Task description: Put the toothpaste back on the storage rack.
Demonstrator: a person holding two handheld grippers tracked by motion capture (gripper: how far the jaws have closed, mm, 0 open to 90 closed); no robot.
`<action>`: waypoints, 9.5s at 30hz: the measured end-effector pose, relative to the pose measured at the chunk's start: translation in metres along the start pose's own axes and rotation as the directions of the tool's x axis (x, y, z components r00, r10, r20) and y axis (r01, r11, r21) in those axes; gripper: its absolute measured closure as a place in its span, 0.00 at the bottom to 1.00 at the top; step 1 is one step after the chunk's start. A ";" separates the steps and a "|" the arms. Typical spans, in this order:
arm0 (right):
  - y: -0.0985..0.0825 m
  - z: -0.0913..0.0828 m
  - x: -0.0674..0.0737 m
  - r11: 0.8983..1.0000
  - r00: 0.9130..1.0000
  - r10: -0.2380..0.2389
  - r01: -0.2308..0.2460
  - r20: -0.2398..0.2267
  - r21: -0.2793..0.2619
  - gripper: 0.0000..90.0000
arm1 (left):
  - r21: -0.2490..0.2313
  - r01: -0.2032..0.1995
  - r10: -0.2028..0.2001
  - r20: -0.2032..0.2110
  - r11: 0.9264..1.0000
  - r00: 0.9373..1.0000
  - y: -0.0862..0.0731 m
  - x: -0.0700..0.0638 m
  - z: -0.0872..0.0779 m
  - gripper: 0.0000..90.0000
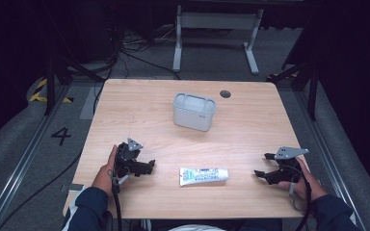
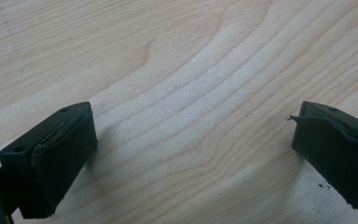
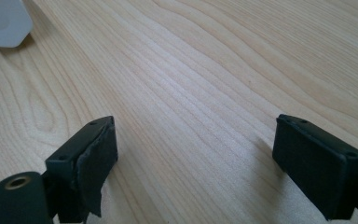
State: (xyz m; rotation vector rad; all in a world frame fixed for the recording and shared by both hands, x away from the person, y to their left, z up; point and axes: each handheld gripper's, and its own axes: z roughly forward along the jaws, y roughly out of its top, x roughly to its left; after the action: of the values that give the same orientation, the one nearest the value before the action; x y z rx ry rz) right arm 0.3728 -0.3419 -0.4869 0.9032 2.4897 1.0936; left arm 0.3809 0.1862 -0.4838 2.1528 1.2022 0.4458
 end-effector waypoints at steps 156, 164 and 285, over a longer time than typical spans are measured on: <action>0.163 0.084 0.128 0.881 0.829 -0.395 0.465 -0.395 0.094 0.73 | -0.010 -0.164 0.163 0.145 0.986 0.976 -0.014 0.026 -0.013 0.00; 0.156 0.064 0.107 0.920 0.866 -0.351 0.390 -0.356 0.040 0.74 | -0.010 -0.166 0.166 0.145 0.986 0.975 -0.014 0.026 -0.013 0.00; 0.312 0.097 0.020 0.920 0.981 -0.168 0.123 -0.092 -0.373 0.73 | -0.009 -0.164 0.164 0.140 0.986 0.977 -0.014 0.026 -0.014 0.00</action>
State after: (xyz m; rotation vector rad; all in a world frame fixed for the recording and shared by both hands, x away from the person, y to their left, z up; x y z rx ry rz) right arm 0.5388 -0.1125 -0.3233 0.5471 2.2832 1.5329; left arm 0.3779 0.2188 -0.4835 2.2547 0.9530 0.3557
